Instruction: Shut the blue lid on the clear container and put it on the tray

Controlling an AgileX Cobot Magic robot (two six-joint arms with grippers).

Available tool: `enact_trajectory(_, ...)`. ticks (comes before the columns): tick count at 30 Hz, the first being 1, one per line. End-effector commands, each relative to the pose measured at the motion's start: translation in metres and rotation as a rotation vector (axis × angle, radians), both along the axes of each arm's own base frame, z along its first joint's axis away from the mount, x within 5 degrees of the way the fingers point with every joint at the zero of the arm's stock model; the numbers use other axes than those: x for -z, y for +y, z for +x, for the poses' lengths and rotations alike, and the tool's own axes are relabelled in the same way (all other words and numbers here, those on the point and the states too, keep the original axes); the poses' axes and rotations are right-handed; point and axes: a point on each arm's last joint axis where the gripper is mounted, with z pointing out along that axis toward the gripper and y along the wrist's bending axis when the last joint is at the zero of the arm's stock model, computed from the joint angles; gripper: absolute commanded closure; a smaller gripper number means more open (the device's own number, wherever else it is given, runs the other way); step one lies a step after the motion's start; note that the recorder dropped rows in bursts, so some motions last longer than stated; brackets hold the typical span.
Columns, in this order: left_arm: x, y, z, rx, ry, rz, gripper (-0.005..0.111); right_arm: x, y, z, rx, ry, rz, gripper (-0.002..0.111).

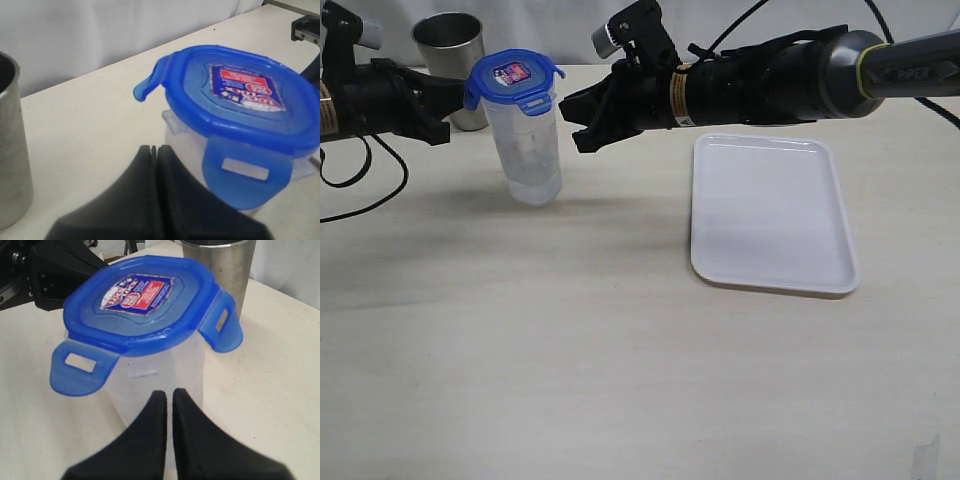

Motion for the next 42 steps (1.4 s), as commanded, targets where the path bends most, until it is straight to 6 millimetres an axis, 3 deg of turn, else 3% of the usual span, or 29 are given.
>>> enact_trajectory(1,-0.006,0.001,-0.001,-0.012,0.003,-0.016,0.107,-0.003,0.000,0.000,0.002,-0.005,0.004,0.104)
enact_trajectory(8,-0.017,0.006,-0.002,-0.071,0.033,0.033,0.107,-0.003,0.000,0.000,0.002,-0.005,0.004,0.104)
enact_trajectory(18,-0.022,-0.001,-0.007,0.020,0.016,-0.010,0.107,-0.003,0.000,0.001,0.004,-0.005,0.002,0.104)
enact_trajectory(42,-0.020,-0.003,-0.011,0.057,0.050,-0.004,0.107,-0.003,0.000,0.001,0.006,-0.003,0.002,0.104)
